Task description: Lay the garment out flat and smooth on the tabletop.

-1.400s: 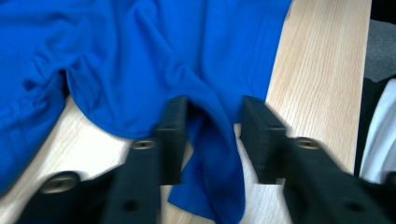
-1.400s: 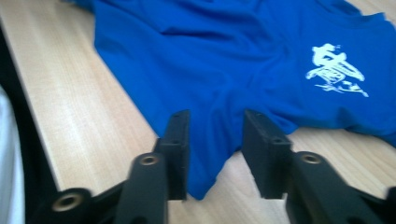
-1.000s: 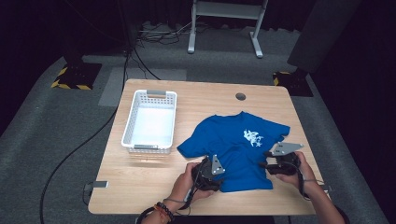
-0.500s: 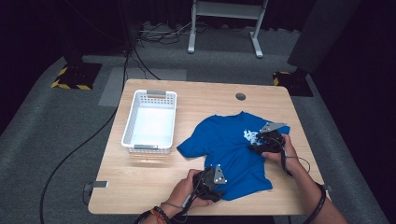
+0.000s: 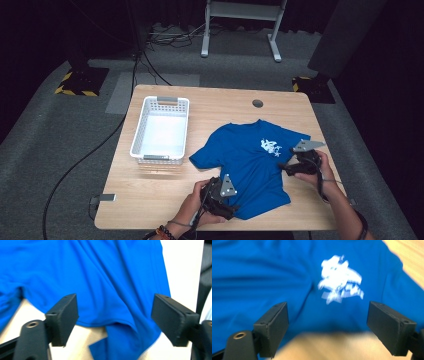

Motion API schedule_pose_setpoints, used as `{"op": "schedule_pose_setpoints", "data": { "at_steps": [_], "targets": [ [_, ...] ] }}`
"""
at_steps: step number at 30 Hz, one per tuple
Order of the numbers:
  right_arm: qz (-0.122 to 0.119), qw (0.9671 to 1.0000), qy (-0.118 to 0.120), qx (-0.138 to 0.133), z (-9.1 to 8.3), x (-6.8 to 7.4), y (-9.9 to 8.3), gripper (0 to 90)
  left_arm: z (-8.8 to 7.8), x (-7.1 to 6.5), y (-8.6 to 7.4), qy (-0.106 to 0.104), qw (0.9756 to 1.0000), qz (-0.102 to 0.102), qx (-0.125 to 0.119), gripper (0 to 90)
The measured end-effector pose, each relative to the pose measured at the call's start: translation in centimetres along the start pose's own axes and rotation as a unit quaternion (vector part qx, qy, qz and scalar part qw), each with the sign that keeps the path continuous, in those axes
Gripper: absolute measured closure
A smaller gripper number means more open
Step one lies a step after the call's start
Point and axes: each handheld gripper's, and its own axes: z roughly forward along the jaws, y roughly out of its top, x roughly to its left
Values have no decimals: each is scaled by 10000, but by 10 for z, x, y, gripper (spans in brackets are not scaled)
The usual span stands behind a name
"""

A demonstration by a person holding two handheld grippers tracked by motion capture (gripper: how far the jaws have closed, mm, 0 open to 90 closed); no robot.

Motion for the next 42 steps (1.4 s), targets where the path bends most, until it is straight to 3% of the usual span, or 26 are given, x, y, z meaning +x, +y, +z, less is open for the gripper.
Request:
{"op": "schedule_pose_setpoints", "data": {
  "at_steps": [2, 4, 6, 9, 11, 15, 18, 23, 33, 35, 39, 42],
  "targets": [
    [-12, 9999, 114, -61, -13, 8, -15, 185, 1, 5, 3, -44, 9999, -111, -37, 175],
    [-79, 9999, 150, -10, -19, 19, -28, 184, 6, 8, 6, 77, 10000, -43, 19, 154],
    [-234, 9997, 90, 66, -21, 29, -35, 179, 14, 14, 7, 1, 9998, -202, 65, 147],
    [-78, 9998, 140, -140, -23, 36, -35, 182, 28, 19, 5, 284, 9988, -184, 346, 142],
    [-273, 9996, 67, 12, -18, 41, -32, 177, 34, 21, 4, 282, 9985, -191, 423, 141],
    [-386, 9991, -17, 187, -13, 46, -33, 175, 34, 22, 1, 268, 9987, -219, 363, 130],
    [-309, 9994, 19, 169, -17, 47, -38, 190, 32, 22, -1, 290, 9985, -231, 393, 128],
    [-317, 9991, -192, 216, -29, 48, -49, 185, 28, 21, -4, 352, 9983, -206, 419, 124],
    [-277, 9979, -246, 533, -53, 47, -66, 203, 22, 22, -10, 381, 9978, -273, 459, 115],
    [-290, 9980, -340, 447, -58, 46, -65, 252, 22, 21, -9, 357, 9979, -272, 462, 100],
    [-74, 9994, -330, 80, -61, 37, -47, 222, 25, 19, -4, 428, 9978, -179, 473, 75],
    [-54, 9993, -338, 177, -47, 30, -36, 211, 26, 19, 2, 518, 9979, -168, 346, 82]
  ]
}}
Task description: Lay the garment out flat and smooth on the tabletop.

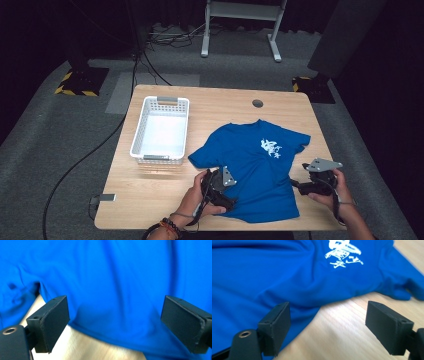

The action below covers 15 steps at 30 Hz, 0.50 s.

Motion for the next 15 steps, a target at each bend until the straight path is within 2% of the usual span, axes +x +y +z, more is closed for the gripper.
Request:
{"op": "schedule_pose_setpoints", "data": {
  "at_steps": [3, 5, 6, 8, 15],
  "targets": [
    [35, 9999, 67, 139, 18, 0, 2, 206, 7, 2, 2, 35, 10000, -18, 72, 89],
    [-30, 9996, -6, 294, 26, 2, 0, 186, 10, 4, 1, -40, 9999, -81, 74, 84],
    [24, 9997, -15, 242, 27, 2, -1, 197, 10, 4, 1, -46, 9999, -86, 70, 84],
    [126, 9997, 19, 223, 24, 1, -6, 198, 8, 4, -1, 5, 10000, -78, 43, 83],
    [482, 9984, -86, 266, 7, -5, -28, 194, 2, 1, -6, 122, 9998, -120, 85, 82]
  ]
}}
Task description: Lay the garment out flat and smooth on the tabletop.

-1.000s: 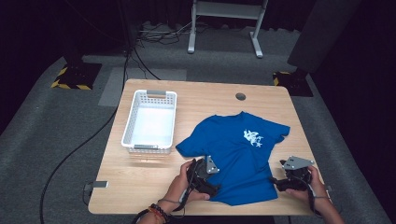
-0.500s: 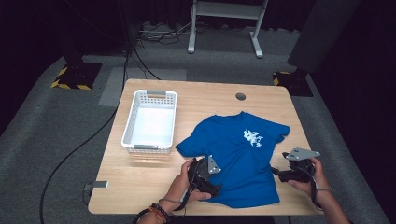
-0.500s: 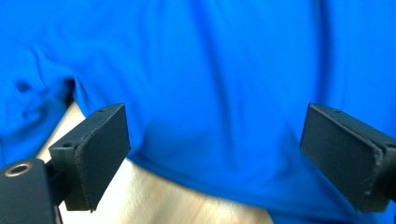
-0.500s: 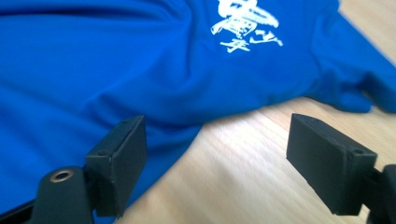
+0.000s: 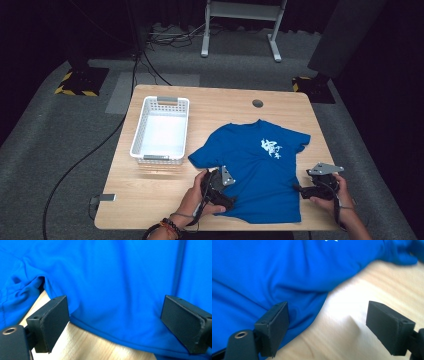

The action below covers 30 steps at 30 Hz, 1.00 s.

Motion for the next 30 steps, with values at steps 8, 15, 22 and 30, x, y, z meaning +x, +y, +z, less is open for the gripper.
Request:
{"op": "schedule_pose_setpoints", "data": {
  "at_steps": [8, 15, 22, 30],
  "targets": [
    [-38, 9997, -80, 223, -9, 1, -4, 182, -1, -3, -2, -2, 10000, -21, -49, 83],
    [-31, 9996, -6, 298, -12, 2, -7, 169, -1, -2, -4, -5, 9999, -91, -65, 83],
    [-22, 9999, 23, 107, -18, 0, -11, 169, -6, -4, -7, -18, 9999, 10, -109, 83],
    [-30, 9993, -59, -374, -16, -8, 15, 166, -4, -9, -2, -280, 9994, 58, -174, 67]
  ]
}}
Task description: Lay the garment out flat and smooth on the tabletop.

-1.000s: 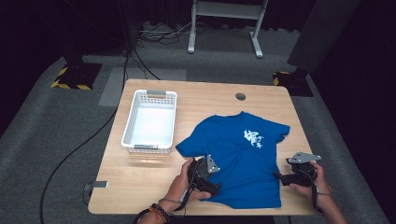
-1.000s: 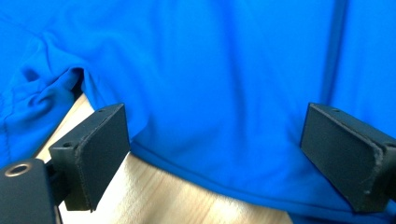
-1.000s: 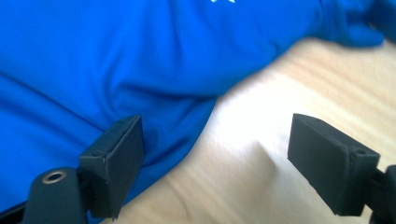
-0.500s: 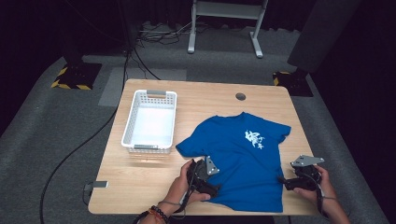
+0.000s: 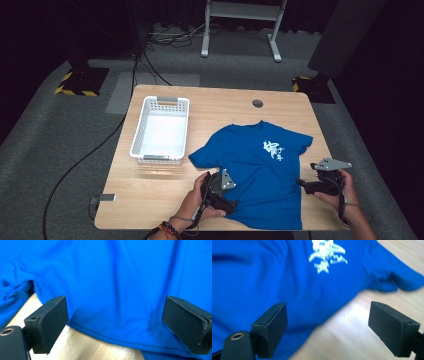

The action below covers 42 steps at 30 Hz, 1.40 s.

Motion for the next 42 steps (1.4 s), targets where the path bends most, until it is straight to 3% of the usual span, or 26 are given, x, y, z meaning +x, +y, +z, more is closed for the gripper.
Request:
{"op": "schedule_pose_setpoints", "data": {
  "at_steps": [7, 9, 15, 18, 21, 24, 32, 35, 38, 42],
  "targets": [
    [-14, 10000, 65, -55, 27, -5, 25, 142, 6, -8, 0, -78, 9996, 266, 101, 56],
    [-6, 10000, 59, 20, 36, -5, 29, 130, 7, -10, -1, -156, 9996, 222, 60, 51],
    [-92, 9997, 182, 114, 50, 1, 28, 103, 7, -13, -2, -253, 9992, 293, 59, 50],
    [-145, 9993, 134, 306, 55, 0, 23, 99, 6, -13, -4, -251, 9993, 282, 14, 51],
    [-10, 9992, 212, 353, 54, -5, 19, 83, 7, -13, -5, -253, 9993, 259, -40, 50],
    [-5, 9991, 87, 424, 50, -11, 16, 84, 6, -14, -5, -227, 9995, 214, -35, 48],
    [362, 9991, 144, -151, 33, -34, 26, 63, 7, -16, -5, -207, 9996, 177, -25, 40],
    [435, 9987, 49, -250, 30, -43, 33, 72, 7, -16, -5, -208, 9996, 175, -28, 40],
    [330, 9989, -277, -187, 33, -54, 41, 88, 7, -16, -5, -213, 9996, 178, -29, 39],
    [324, 9987, -370, -159, 38, -67, 44, 109, 7, -15, -5, -232, 9995, 195, -31, 40]
  ]
}}
